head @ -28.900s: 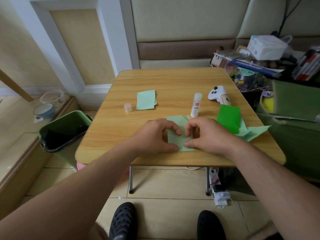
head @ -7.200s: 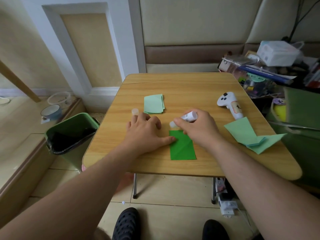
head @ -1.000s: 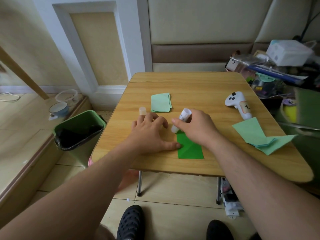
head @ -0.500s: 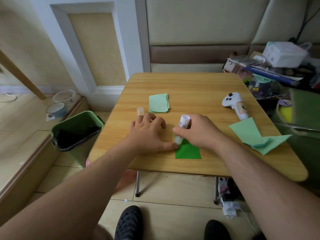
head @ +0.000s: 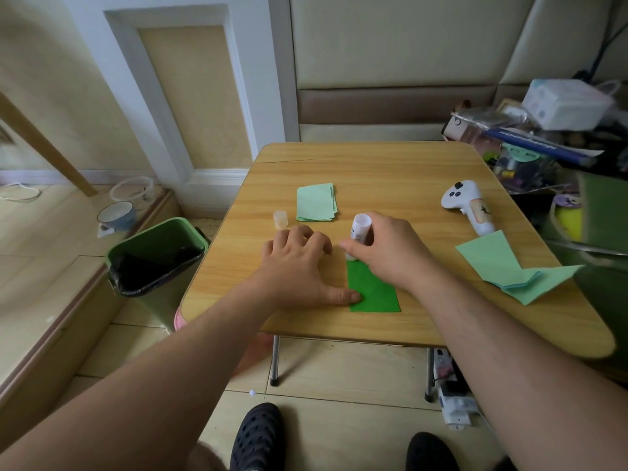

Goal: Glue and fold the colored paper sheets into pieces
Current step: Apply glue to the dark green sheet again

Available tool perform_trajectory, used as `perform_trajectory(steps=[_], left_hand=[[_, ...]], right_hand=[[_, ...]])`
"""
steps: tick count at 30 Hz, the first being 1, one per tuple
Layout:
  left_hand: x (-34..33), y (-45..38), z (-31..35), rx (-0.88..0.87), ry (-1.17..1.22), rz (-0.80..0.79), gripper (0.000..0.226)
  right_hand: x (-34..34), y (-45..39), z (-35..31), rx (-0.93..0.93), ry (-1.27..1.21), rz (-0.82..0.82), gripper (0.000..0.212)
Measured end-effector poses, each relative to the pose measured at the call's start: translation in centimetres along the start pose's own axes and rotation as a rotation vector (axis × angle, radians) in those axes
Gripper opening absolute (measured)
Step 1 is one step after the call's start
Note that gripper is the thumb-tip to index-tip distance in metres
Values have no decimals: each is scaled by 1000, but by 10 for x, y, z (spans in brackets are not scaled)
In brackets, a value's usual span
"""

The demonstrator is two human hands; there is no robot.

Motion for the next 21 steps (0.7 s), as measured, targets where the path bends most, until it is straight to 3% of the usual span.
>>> perform_trajectory(steps=[6,11,21], left_hand=[[-1,-2,-1,15,-11,-16,105],[0,-5,-6,42,68,9,87],[0,-6,-3,34,27,17,90]], right_hand=[[4,1,6,-61,-44,97,32],[5,6,2,-60,-63,27,28],[32,14,24,-130,45,20,21]])
Point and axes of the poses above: each hand's wrist, its own y-axis away from the middle knuckle, its own x-axis out of the back of the hand, z = x × y, the point moved 5 cm from there along -y, towards the middle knuckle, and after that the axes turned 7 degrees about x, right-handed, at the moved point
